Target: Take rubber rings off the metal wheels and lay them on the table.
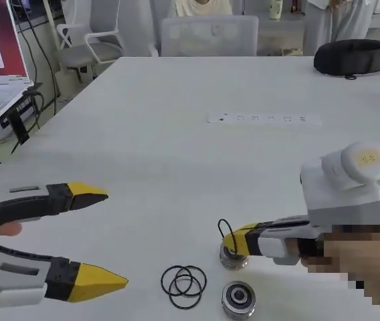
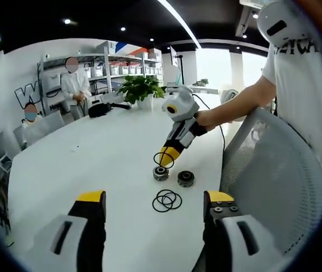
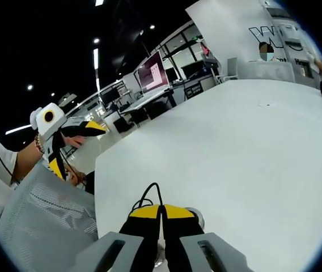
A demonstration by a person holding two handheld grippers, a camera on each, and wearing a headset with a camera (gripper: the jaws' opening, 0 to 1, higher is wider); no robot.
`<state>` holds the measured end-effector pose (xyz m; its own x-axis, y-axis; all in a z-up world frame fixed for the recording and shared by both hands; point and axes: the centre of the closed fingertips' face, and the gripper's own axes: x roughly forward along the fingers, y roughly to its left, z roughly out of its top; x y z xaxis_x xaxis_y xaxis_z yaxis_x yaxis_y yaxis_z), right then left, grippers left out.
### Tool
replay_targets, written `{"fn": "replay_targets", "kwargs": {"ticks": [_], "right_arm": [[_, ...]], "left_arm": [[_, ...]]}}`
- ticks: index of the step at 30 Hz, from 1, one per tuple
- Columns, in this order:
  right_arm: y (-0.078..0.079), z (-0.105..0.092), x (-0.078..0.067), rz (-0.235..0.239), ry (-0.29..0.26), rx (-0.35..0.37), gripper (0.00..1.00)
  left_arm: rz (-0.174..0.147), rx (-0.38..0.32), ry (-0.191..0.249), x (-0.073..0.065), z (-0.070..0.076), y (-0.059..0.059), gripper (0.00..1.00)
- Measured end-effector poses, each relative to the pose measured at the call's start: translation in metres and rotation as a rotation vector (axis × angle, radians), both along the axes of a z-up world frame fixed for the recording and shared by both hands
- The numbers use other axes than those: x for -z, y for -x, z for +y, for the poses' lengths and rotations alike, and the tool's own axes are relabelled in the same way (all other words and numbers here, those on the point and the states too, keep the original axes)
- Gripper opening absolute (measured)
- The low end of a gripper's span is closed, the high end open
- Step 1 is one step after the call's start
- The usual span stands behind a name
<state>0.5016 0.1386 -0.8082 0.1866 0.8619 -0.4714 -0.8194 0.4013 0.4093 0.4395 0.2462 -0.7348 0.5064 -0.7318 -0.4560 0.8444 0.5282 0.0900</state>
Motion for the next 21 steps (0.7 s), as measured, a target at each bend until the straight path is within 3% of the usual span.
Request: {"fn": "replay_targets", "kwargs": {"ticks": [10,15,21], "right_arm": [[0.011,0.010,0.008,-0.012,0.038,-0.049,0.00],[0.014,0.014,0.013,-0.025,0.063,-0.066,0.00],[0.020,0.017,0.021,-0.025,0.093,-0.086,0.00]], "left_arm": [[0.058,-0.098,0.021,0.022,0.018,0.016,0.70],[0.072,-0.123,0.044,0.026,0.018,0.022,0.72],[0.087,-0.126,0.042,0.032,0.019,0.025,0.72]]}}
